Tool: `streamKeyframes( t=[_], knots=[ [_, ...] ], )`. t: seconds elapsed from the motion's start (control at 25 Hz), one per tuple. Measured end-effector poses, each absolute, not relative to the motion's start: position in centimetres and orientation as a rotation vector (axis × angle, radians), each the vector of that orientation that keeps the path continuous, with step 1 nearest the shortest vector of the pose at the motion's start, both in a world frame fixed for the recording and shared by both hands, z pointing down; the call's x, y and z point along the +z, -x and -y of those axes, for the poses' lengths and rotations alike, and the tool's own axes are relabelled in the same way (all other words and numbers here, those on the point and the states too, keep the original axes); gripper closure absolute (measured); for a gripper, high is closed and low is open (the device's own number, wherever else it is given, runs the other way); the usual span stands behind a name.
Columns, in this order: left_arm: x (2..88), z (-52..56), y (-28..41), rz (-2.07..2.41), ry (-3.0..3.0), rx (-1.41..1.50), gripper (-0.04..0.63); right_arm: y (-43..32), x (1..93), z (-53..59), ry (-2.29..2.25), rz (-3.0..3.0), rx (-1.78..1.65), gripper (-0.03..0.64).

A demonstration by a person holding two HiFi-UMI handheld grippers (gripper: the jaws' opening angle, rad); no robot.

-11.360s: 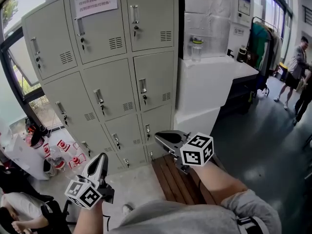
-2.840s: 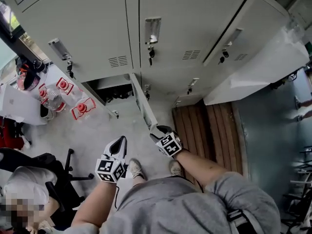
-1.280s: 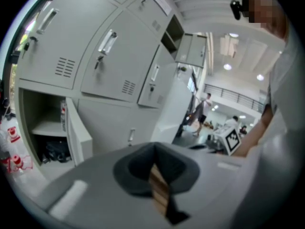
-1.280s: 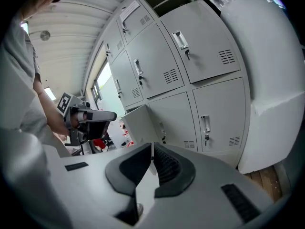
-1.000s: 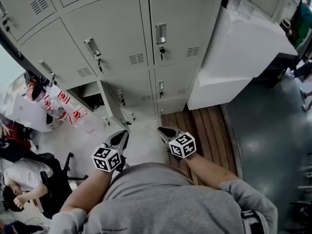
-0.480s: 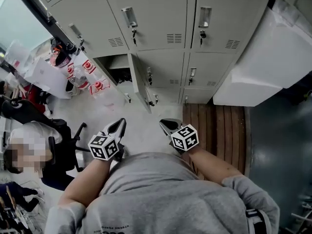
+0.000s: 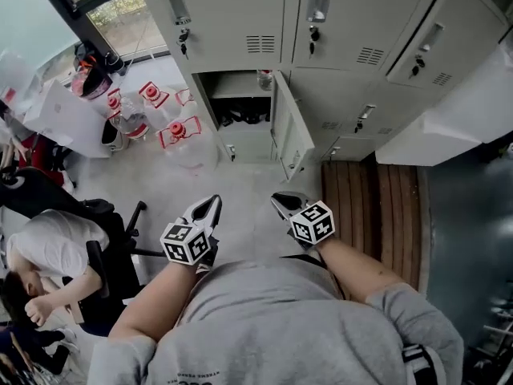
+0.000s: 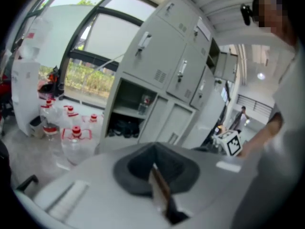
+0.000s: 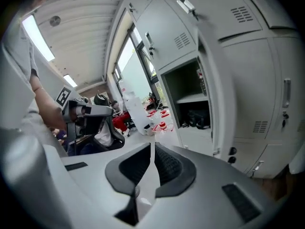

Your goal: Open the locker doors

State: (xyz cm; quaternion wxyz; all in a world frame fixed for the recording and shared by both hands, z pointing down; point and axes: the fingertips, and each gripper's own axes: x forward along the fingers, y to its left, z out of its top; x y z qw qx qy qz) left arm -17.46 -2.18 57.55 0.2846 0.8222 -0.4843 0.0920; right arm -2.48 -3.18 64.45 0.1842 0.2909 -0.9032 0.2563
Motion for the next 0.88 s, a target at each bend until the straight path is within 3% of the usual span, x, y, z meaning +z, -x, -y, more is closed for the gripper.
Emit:
streamKeyframes(
  t=[0.16,0.32,0.48,0.6,0.88],
  knots=[
    [63.4,4.7,28.3,1.281,-2.164,0.332,0.591,11.9,70.1,6.6,-0.913,2.450,0.761,0.594],
    [69.0,6.9,33.5,1.269,-2.133,0.352,0.592,16.6,76.6,12.2,-0.991,2.355,0.750,0.592],
    [75.3,9.6,35.6,1.272,-2.125,0.344,0.591,19.3,84.3,18.6,-1.041,2.283,0.680,0.579],
    [79.7,11.4,35.9,1.266,-2.107,0.317,0.591,20.5,90.1,22.1,-1.057,2.236,0.673,0.514],
    [87.6,14.1,35.9,1.218,-2.106,0.323,0.592,22.0,101.5,28.1,-1.098,2.133,0.665,0.484]
  ],
)
